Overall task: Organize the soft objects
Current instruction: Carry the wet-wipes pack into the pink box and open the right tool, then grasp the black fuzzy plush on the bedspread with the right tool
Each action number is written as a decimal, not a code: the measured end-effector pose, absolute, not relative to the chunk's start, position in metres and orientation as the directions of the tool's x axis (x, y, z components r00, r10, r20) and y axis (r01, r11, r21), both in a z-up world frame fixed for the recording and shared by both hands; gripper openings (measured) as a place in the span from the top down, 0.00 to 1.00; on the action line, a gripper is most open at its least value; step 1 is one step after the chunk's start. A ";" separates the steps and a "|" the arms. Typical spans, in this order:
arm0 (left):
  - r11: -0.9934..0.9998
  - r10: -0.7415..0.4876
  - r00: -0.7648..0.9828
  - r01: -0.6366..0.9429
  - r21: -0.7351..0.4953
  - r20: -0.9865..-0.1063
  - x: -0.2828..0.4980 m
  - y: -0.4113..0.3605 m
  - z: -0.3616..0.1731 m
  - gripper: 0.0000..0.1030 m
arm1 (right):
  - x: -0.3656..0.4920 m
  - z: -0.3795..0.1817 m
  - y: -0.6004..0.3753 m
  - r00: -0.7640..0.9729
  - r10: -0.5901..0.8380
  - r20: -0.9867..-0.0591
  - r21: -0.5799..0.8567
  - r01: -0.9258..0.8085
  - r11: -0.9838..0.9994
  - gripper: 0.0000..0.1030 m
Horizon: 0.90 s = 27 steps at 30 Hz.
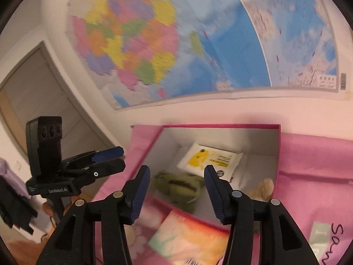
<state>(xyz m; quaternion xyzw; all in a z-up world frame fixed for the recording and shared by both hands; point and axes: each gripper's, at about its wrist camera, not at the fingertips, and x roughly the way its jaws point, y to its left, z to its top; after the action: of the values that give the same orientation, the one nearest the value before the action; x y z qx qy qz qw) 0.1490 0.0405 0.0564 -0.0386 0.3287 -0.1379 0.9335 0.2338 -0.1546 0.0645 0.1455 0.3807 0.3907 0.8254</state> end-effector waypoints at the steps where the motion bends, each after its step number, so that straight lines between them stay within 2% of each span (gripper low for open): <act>1: 0.959 -0.282 0.750 0.240 -0.152 -0.598 0.141 0.039 0.058 0.33 | 0.227 0.070 -0.155 0.407 0.761 -0.506 0.537 -0.542 0.647 0.46; 8: 0.937 -0.340 0.717 0.310 -0.159 -0.609 0.097 0.027 0.041 0.32 | 0.177 0.078 -0.185 0.406 0.769 -0.494 0.524 -0.566 0.636 0.40; 13: 0.917 -0.387 0.659 0.347 -0.197 -0.645 0.077 0.014 0.017 0.32 | 0.142 0.065 -0.202 0.373 0.770 -0.517 0.531 -0.566 0.631 0.31; 20: 0.888 -0.435 0.566 0.398 -0.230 -0.700 0.062 -0.012 -0.019 0.32 | 0.095 0.025 -0.193 0.269 0.723 -0.636 0.488 -0.586 0.647 0.25; 27: 0.881 -0.440 0.494 0.400 -0.254 -0.750 0.058 -0.024 -0.048 0.32 | 0.067 -0.024 -0.170 0.183 0.637 -0.749 0.428 -0.601 0.675 0.25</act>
<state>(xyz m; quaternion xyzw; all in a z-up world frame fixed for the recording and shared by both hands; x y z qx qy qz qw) 0.0580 -0.0244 -0.0476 -0.0229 0.4403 -0.2431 0.8640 0.0670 -0.1698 -0.0237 0.0184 0.4966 0.4026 0.7688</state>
